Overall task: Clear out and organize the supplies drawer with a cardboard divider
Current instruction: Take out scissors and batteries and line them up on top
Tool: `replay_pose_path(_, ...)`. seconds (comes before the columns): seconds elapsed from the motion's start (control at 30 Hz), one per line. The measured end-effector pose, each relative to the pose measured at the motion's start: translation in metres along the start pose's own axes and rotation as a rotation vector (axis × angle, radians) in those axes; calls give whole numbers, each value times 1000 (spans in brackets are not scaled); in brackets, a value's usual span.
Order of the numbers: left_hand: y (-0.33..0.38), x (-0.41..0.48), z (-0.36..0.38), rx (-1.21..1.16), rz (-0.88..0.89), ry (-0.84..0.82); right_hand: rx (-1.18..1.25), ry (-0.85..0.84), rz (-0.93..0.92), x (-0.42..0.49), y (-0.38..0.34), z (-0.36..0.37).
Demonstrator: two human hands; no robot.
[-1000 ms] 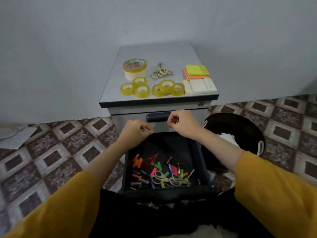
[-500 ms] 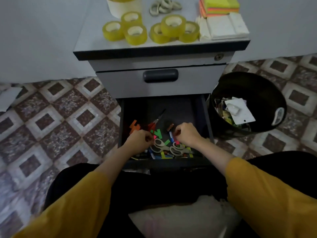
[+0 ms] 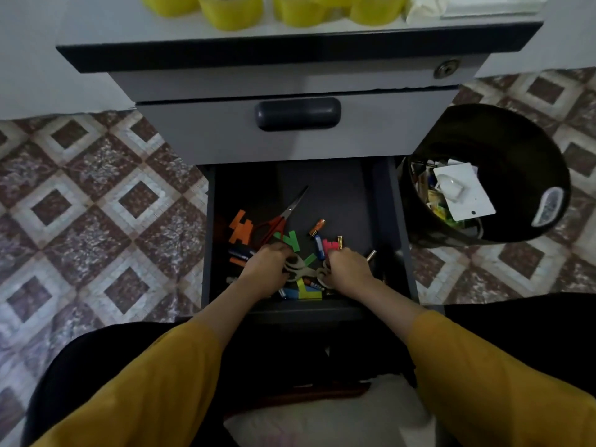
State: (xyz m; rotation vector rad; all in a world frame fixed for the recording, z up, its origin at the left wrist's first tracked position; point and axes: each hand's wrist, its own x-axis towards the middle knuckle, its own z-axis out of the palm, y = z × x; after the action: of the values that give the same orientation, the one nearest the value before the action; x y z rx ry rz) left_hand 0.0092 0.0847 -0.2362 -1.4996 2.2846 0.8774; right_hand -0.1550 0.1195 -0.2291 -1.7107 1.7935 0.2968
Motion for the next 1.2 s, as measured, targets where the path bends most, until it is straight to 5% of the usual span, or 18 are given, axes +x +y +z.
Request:
replay_pose_path(0.37,2,2,13,271,1,-28,68,56,-72,-4,0,-14)
replay_pose_path(0.6,6,0,11,266,-24,-38,-93,50,-157,-5,1,-8)
replay_pose_path(1.2,8,-1,9,358,-217,105,149,149,202,10,20,4)
